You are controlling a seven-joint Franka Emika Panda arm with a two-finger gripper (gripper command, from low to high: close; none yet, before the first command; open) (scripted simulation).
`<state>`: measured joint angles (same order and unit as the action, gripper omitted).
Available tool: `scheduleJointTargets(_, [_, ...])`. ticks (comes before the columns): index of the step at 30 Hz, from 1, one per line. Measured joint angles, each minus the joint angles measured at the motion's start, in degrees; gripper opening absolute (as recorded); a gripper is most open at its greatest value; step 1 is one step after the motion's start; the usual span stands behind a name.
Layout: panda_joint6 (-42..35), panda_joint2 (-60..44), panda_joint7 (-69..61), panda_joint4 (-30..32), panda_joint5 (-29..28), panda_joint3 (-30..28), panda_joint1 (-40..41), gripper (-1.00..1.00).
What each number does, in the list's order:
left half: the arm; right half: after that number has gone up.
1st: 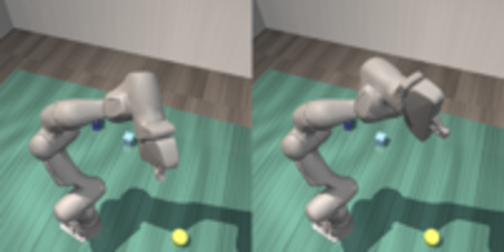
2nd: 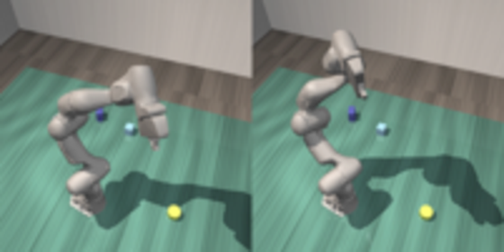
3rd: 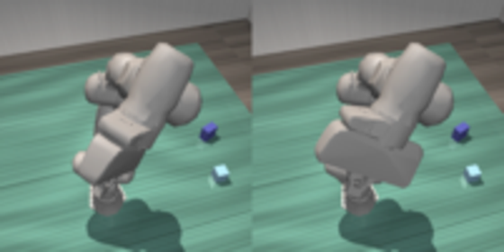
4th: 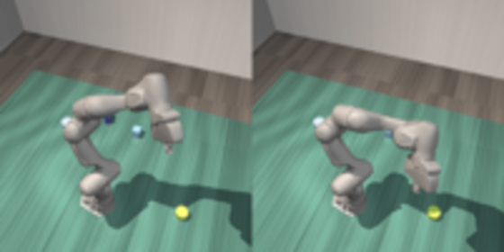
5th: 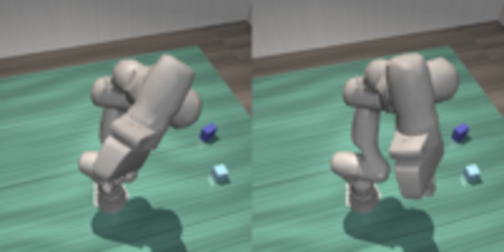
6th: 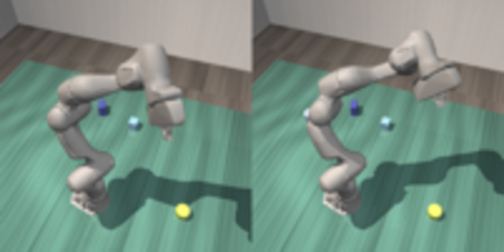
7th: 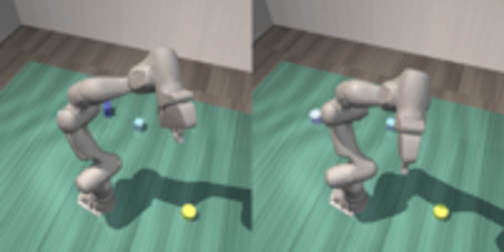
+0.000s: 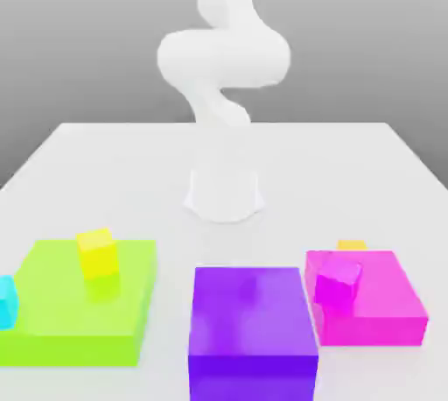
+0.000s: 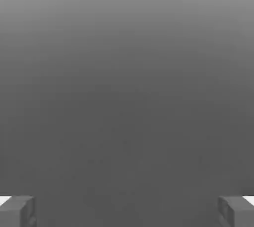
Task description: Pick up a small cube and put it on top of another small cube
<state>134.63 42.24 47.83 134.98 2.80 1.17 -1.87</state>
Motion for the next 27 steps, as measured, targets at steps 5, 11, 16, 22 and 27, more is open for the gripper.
scheduleJointTargets(5, [5.73,-7.33,4.5,6.52,5.21,3.62,-3.96,0.0])
scheduleJointTargets(11, [12.29,-15.71,10.71,14.05,10.0,9.61,-8.67,0.0])
scheduleJointTargets(16, [17.91,-22.61,16.94,20.33,12.66,15.65,-12.34,0.0])
scheduleJointTargets(22, [25.06,-30.98,26.69,28.01,12.83,23.74,-15.64,0.0])
scheduleJointTargets(27, [31.59,-38.54,39.35,33.81,5.15,29.21,-16.16,0.0])
